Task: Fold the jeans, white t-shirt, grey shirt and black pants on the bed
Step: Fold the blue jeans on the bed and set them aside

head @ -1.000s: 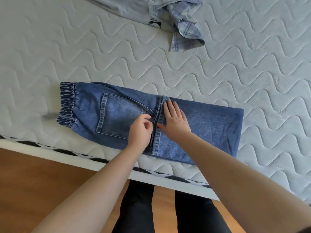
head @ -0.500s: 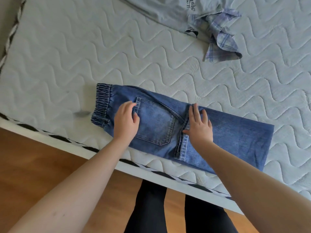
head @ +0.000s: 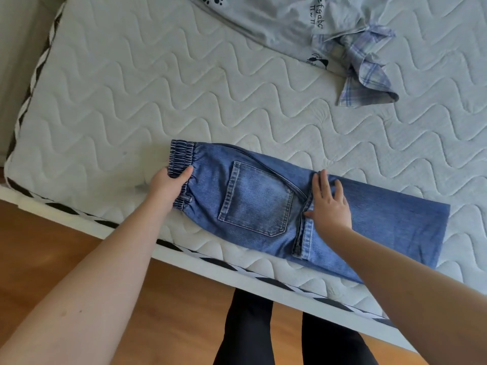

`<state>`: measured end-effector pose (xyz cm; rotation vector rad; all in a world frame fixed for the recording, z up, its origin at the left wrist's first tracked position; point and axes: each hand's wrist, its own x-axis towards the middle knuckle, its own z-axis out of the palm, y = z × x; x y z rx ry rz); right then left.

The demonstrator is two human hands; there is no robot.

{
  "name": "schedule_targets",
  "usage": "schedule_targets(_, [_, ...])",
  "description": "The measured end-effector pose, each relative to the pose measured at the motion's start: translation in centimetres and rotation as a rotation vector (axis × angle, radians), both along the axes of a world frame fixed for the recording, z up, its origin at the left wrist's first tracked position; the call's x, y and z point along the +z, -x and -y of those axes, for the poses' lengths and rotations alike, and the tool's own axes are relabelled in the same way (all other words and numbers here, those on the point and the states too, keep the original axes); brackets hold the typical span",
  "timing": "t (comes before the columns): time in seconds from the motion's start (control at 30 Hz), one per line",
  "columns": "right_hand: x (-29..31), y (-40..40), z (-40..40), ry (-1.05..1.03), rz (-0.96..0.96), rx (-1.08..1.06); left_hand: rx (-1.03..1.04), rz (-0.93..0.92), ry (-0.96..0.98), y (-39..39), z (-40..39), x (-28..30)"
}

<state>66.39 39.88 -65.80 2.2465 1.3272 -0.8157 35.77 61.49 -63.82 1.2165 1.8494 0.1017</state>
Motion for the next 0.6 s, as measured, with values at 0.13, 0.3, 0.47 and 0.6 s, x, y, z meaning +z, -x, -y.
schedule_targets(0.13, [-0.2, 0.0, 0.0, -0.007, 0.013, 0.010, -0.092, 0.172, 0.125, -0.9, -0.9, 4.1])
schedule_targets(0.3, [-0.4, -0.2, 0.4, -0.059, -0.028, -0.011, -0.478, 0.139, 0.045, -4.8, 2.4, 12.4])
schedule_targets(0.47, [-0.5, -0.5, 0.8, -0.132, -0.084, -0.051, -0.614, 0.250, -0.003, -9.0, 6.7, 19.0])
schedule_targets(0.6, [-1.0, -1.2, 1.3, -0.185, -0.204, -0.090, -0.711, 0.371, -0.022, -13.0, 9.0, 22.0])
